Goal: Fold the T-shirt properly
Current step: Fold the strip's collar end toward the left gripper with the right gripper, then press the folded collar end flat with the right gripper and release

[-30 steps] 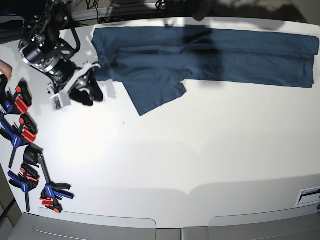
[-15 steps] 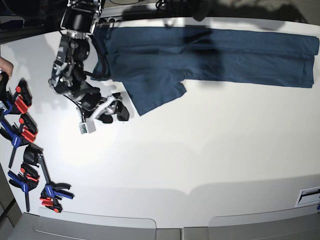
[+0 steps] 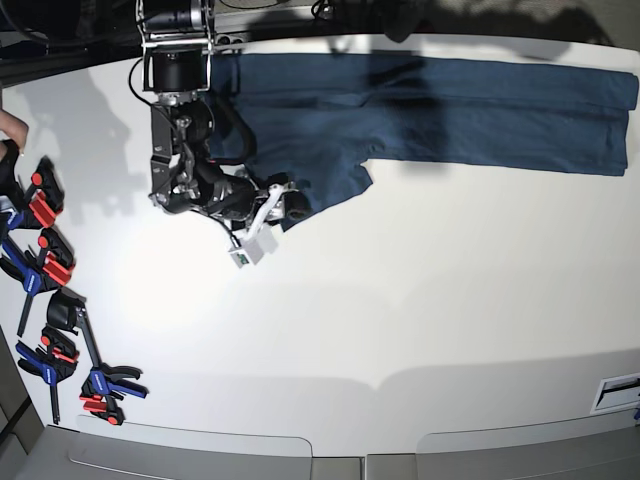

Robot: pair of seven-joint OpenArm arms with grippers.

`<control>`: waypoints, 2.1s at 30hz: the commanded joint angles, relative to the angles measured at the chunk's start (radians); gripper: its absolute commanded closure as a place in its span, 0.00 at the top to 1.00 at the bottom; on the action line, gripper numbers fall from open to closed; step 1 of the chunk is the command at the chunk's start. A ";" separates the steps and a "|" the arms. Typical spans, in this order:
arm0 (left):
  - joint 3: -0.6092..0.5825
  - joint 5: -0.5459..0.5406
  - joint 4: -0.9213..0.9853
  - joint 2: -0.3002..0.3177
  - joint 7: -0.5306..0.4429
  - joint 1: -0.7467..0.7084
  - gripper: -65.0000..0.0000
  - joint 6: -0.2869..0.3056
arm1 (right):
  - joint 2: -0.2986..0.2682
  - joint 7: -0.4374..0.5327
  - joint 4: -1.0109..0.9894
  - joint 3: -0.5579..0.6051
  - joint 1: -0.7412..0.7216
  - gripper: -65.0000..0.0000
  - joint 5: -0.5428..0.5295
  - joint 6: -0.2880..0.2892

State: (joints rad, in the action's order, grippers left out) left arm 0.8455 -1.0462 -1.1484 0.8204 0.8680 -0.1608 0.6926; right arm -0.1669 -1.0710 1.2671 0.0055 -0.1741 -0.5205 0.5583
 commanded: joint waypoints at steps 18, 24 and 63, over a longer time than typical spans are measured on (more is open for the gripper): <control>0.011 -0.018 -0.014 0.033 -0.021 0.005 0.20 0.006 | -0.006 -0.193 0.397 0.001 0.108 0.00 -0.269 0.033; 0.011 -0.018 -0.014 0.033 -0.021 0.005 0.20 0.006 | 0.062 -0.173 0.618 0.002 0.341 0.00 -0.270 0.055; 0.010 -0.020 -0.014 -0.059 0.020 -0.175 0.48 0.006 | 0.158 0.023 0.857 0.000 0.512 0.47 0.037 0.067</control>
State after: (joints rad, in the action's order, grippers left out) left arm 0.8455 -1.0473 -1.1484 0.7292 0.9127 -0.3367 0.6918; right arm -0.0109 -1.0725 2.1048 0.0048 0.3439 -0.4572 0.6258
